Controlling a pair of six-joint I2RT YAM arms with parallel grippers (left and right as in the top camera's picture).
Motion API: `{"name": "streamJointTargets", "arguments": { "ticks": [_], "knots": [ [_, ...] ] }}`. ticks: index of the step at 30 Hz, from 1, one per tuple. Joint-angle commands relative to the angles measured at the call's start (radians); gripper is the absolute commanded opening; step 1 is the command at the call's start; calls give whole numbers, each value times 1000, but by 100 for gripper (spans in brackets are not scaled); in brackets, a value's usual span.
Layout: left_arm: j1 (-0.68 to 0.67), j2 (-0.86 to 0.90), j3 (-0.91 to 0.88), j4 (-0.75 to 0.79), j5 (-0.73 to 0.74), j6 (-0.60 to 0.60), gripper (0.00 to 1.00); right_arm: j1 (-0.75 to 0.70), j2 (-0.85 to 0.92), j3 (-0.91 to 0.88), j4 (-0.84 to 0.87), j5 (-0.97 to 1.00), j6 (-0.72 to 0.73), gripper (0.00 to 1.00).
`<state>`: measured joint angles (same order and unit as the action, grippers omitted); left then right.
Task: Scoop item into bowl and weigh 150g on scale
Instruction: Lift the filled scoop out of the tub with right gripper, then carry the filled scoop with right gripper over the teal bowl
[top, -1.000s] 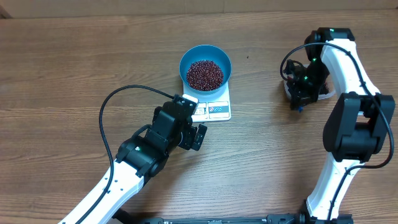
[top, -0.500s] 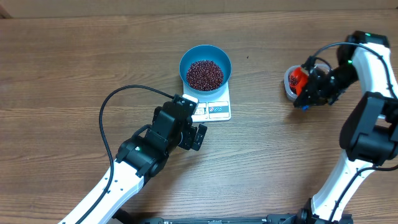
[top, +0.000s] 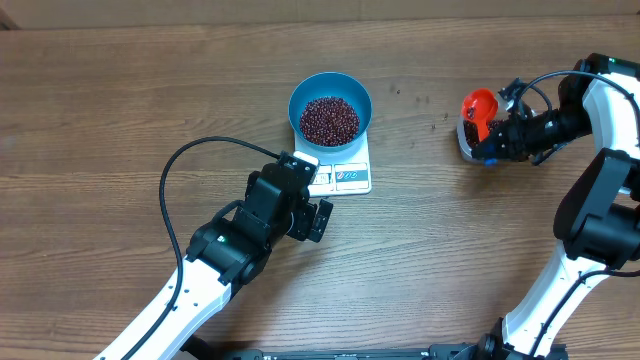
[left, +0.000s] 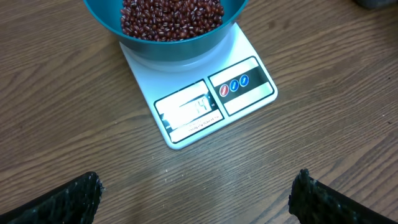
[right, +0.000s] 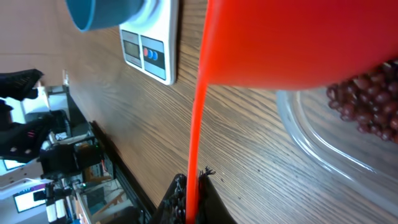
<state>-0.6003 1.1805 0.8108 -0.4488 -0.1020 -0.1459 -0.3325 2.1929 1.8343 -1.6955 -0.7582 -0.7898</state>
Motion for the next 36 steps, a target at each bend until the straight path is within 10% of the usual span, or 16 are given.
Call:
{"name": "streamJointTargets", "arguments": {
  "ticks": [1,36],
  "knots": [
    [6,4,5,0,-12,12,99,-5,12,13,0,-75,-28,4],
    [6,4,5,0,-13,11,100,354,-153,155,161,206,42,4]
  ]
}}
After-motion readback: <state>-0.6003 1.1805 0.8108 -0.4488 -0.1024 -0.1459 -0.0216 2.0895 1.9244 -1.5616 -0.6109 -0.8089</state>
